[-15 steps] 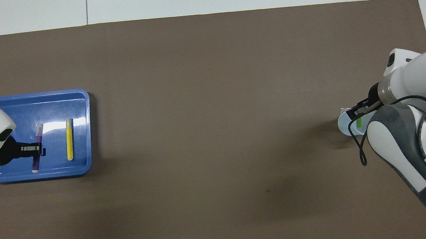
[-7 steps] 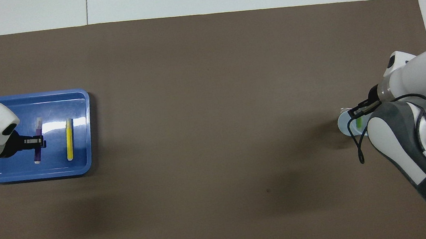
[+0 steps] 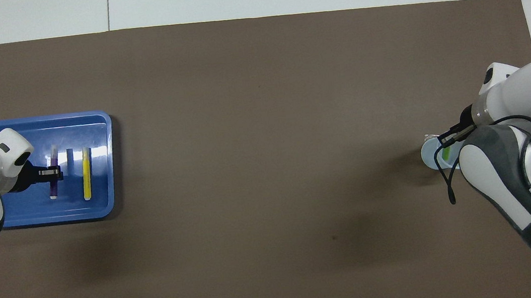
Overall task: Right arm passes pens to left for tray arrangement
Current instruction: 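Pull the green pen out of the white cup with the right gripper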
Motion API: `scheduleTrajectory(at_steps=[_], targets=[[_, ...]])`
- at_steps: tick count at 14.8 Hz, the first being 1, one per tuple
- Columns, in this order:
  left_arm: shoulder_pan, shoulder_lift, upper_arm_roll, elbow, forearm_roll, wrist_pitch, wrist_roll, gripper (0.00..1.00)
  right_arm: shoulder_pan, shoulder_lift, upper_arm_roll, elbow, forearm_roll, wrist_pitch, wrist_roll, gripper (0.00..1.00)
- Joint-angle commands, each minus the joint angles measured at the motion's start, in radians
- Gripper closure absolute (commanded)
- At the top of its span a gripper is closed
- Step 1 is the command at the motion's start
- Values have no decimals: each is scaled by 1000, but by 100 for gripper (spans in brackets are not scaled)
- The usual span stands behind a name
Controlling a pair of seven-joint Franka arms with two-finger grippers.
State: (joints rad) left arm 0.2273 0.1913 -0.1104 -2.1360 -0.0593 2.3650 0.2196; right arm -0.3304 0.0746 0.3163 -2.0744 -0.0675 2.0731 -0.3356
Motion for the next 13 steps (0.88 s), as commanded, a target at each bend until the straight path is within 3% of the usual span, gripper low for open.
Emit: scheduleTrajectory(at_steps=[1,6,8,9,13], targets=[[12,43,-8,7,27,55,4,100,-4,22,15,127,-21,-160,-49,100],[26,50,-8,-1,96,92,13,100,2,2,50,410,-26,-488,-109,100],[24,54,-9,2,98,94,20,44,1,-16,87,479,-9,-569,-102,100],[21,56,-9,4,98,94,14,8,1,-31,105,493,1,-593,-80,100],[21,54,-12,25,88,39,10,4,2,-61,145,487,272,-594,279,100]])
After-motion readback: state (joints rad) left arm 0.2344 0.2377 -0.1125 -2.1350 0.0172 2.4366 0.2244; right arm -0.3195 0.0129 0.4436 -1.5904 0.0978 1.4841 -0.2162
